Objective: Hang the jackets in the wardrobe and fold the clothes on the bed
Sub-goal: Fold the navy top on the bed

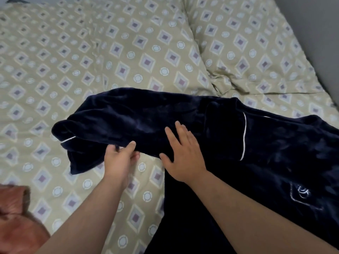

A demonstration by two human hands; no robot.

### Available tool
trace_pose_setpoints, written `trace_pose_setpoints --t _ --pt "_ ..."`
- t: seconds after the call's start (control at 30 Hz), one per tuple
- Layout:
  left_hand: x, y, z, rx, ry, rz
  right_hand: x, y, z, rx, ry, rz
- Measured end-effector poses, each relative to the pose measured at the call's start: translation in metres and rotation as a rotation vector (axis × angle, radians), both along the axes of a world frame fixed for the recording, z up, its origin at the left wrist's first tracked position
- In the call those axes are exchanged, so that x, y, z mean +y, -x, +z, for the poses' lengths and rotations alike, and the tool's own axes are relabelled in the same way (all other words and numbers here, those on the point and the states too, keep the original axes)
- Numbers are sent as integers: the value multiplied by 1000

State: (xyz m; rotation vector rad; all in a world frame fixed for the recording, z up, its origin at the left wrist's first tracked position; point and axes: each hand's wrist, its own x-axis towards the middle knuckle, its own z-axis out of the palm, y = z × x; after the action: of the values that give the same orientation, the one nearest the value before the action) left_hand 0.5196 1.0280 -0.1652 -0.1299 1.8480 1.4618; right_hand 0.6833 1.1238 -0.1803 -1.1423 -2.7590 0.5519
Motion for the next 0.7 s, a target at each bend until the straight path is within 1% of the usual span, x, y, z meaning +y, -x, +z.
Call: trace_pose_setpoints --t 0.07,0.1,0.17,0.2,0.27,0.3,0.33,0.43,0.53,0.6,0.7 --pt "-2 4 1 -73 -191 130 -2 10 -18 -148 13 -30" --pt "-2 11 4 -109 -269 227 -4 9 -25 -187 -1 -45" --pt "-1 37 15 -234 -400 404 -4 6 -31 -193 -15 -63" --pt "-2 52 22 -326 -465 436 -4 8 -32 -191 -13 -59" --pt "-1 81 39 -494 -598 419 -4 9 -33 -206 -14 -63" --pt "1 90 48 -548 -636 415 -4 9 -33 -217 -14 -70" --pt "3 96 54 -557 -652 410 -3 8 -33 -227 -6 -72" --pt "14 100 71 -418 -604 451 -3 9 -30 -235 17 -62" --pt "26 94 85 -365 -700 515 -1 9 -27 -209 48 -71" --pt "31 87 95 -309 -745 508 -1 10 -29 -197 53 -66" --pt "44 72 109 -248 -711 479 -1 8 -32 -174 52 -71"
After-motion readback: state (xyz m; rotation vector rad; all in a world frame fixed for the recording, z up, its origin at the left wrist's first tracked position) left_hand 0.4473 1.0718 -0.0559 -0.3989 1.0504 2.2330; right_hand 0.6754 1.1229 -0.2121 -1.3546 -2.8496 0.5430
